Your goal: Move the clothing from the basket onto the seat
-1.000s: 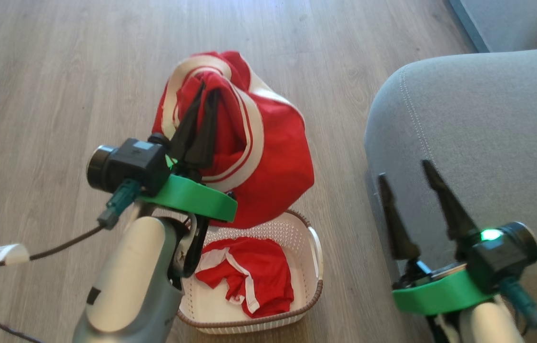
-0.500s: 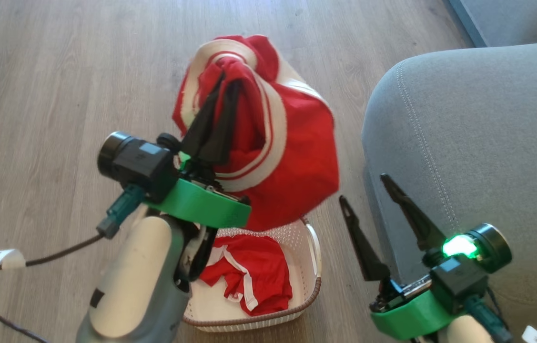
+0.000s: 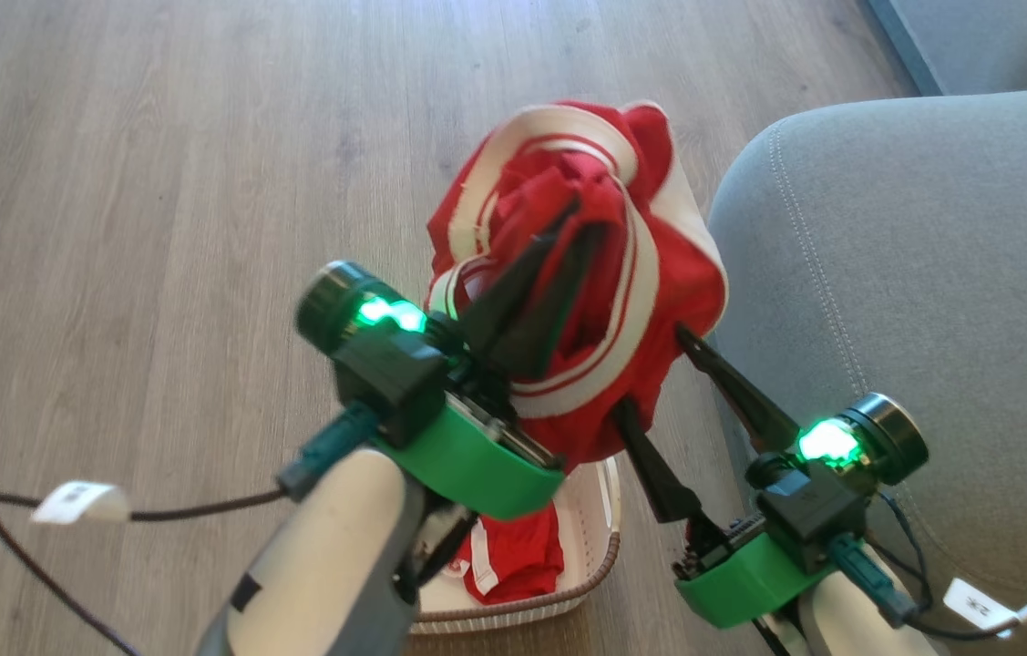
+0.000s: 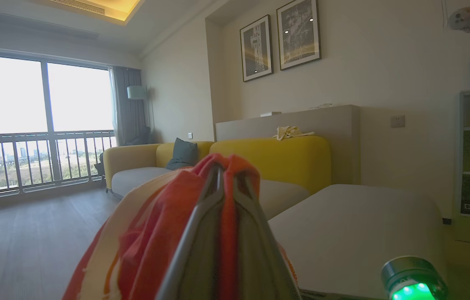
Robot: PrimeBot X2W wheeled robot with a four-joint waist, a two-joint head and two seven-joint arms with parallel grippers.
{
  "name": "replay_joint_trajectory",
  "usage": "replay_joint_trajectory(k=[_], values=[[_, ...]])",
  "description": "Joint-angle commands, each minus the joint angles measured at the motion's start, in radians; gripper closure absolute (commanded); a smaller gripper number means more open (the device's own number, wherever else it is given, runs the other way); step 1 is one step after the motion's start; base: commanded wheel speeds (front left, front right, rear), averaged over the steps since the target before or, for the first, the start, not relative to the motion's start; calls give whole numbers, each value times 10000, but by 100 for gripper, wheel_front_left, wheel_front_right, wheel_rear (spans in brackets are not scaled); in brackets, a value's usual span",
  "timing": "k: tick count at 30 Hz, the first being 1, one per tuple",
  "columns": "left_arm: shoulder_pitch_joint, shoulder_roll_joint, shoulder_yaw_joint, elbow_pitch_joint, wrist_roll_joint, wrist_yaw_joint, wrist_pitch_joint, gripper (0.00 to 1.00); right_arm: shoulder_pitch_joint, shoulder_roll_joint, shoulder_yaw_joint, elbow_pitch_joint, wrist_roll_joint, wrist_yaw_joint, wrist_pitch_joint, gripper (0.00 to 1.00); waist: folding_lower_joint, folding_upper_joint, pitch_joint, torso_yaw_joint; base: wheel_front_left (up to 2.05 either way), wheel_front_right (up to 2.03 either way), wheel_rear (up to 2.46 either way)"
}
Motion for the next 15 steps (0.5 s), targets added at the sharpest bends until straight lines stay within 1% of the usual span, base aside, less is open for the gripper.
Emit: replay_joint_trajectory(k=[1,10,15], values=[[-586,79,104,-240,35,-133,-51,100,-517,-29,284,-214,-82,-2,-49,0,0,0,-7,22,0,0,0],[-685,79,-671,-67,-141,-444,-51,100,-1112,-103,821,490,-304,-2,-49,0,0,0,-57,97,0,0,0],[-717,79,-961,-115,-259,-512,-51,100,-1412,21,790,1068,-536,-2,-49,0,0,0,-112,149,0,0,0]])
